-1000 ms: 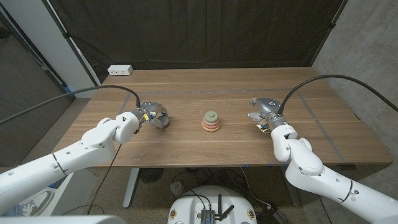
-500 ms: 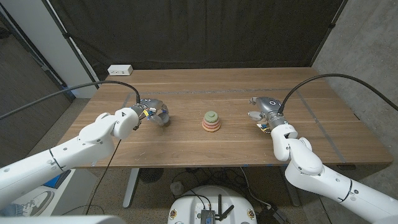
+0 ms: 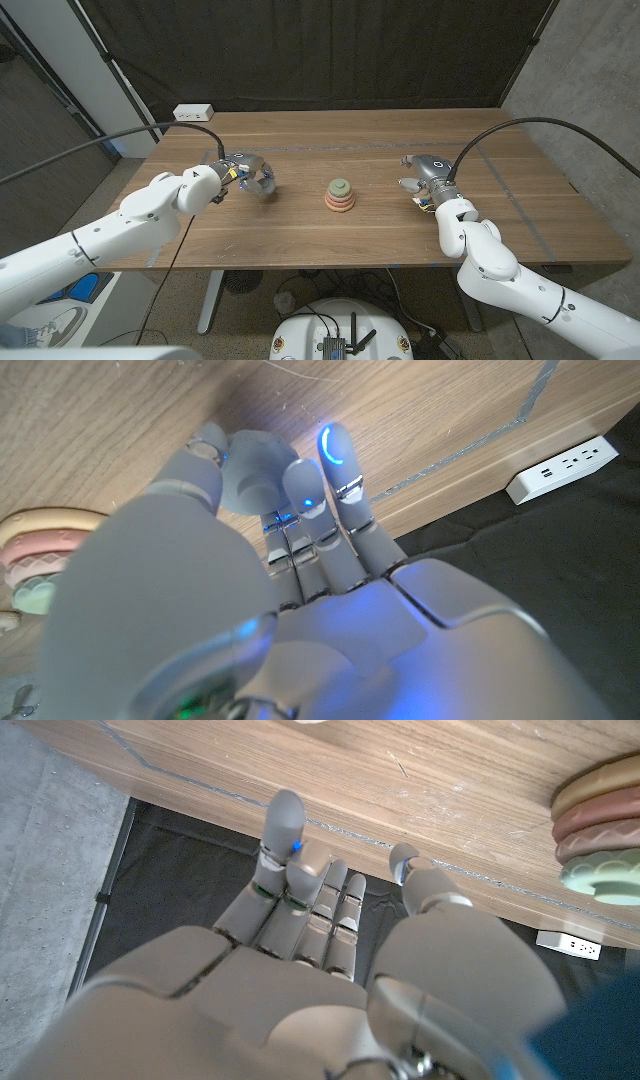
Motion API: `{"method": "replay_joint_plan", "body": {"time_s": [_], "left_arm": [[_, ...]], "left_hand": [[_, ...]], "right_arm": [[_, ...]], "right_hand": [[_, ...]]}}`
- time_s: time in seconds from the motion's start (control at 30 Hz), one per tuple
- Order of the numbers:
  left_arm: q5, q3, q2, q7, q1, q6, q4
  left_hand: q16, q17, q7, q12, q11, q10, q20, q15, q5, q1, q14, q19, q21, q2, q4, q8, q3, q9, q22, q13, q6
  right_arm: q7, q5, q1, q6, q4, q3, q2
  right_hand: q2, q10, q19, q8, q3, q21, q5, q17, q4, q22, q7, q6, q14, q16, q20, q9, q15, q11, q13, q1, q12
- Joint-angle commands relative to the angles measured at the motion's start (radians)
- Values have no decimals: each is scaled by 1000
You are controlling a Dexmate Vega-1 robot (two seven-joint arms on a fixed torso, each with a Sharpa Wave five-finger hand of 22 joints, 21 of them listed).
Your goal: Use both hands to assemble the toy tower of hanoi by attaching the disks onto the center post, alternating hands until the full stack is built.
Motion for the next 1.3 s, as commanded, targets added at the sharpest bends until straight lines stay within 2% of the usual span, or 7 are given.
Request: {"method": "replay_joint_plan", "body": {"time_s": [0.03,0.53,1.3], "left_arm": [[-46,-27,18,-3,-6,-21,-17],[-82,-45,36,-11,-17,-41,-28],[-93,-29,-10,0,-70,-142,2]], "left_hand": [[2,7,1,6,-67,86,-113,-21,5,2,13,12,10,7,4,2,7,6,3,14,12],[-5,9,-5,4,-72,94,-114,-21,7,4,12,14,10,8,4,3,9,8,3,21,24],[-18,21,-9,-9,-76,106,-114,-21,7,2,11,14,10,9,4,-2,10,14,4,33,32]], "right_arm": [[-4,9,15,7,13,-5,9],[-1,16,25,0,17,-11,13],[-12,21,24,-22,13,-11,11]], "right_hand": [[6,10,6,6,6,6,6,4,2,2,2,11,1,2,-87,1,-58,-4,5,-7,1],[7,15,6,7,7,6,9,4,1,2,3,13,1,3,-87,2,-58,-4,6,-9,1],[8,15,7,7,8,6,13,4,1,2,6,16,0,3,-87,1,-58,0,8,-11,-2]]}}
